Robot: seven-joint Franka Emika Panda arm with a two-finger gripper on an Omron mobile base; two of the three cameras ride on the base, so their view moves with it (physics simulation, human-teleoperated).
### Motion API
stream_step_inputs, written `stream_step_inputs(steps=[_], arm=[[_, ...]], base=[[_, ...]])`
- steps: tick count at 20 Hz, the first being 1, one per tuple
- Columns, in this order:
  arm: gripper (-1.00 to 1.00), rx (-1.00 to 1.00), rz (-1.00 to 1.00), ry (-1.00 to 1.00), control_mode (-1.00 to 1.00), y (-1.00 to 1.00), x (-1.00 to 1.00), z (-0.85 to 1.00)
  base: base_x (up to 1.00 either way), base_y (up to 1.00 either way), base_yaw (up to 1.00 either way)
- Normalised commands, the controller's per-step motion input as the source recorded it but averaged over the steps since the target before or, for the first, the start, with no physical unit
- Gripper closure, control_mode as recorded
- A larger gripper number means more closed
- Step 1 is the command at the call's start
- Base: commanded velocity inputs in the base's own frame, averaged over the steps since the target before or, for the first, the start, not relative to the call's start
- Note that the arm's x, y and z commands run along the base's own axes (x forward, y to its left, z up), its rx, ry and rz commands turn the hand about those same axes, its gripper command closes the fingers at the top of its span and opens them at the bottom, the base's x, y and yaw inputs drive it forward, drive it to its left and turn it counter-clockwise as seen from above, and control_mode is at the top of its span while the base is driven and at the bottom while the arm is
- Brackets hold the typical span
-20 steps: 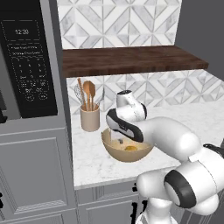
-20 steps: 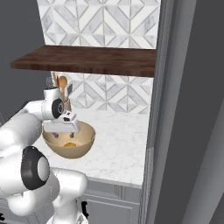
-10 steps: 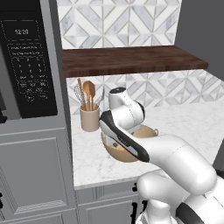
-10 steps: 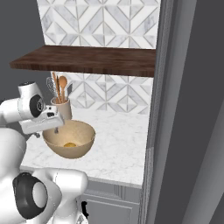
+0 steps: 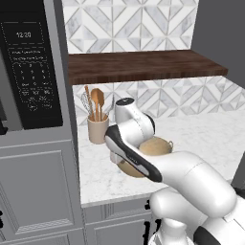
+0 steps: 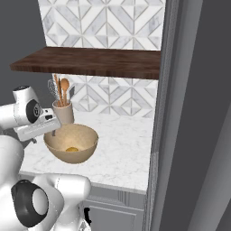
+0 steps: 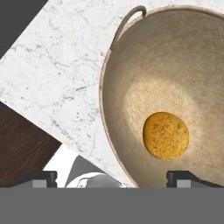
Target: Open the cabinet, pick up the bread from the cabinet and place it in the basket. Then move the basket to the dining counter.
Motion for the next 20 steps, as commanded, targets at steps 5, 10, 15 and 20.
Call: stream_step_inputs(steps=[5, 10, 15, 20], arm=[[-1.00, 0.00, 0.10, 0.02, -1.00, 0.03, 0.28, -0.26], [-1.00, -0.01, 0.06, 0.03, -1.00, 0.01, 0.00, -0.42], [-1.00, -0.01, 0.05, 0.03, -1.00, 0.00, 0.00, -0.38], [-1.00, -0.03, 0.03, 0.00, -1.00, 0.00, 0.00, -0.31]], base=[[0.00, 0.00, 0.00], [0.00, 0.00, 0.00], [0.00, 0.00, 0.00], [0.00, 0.00, 0.00]])
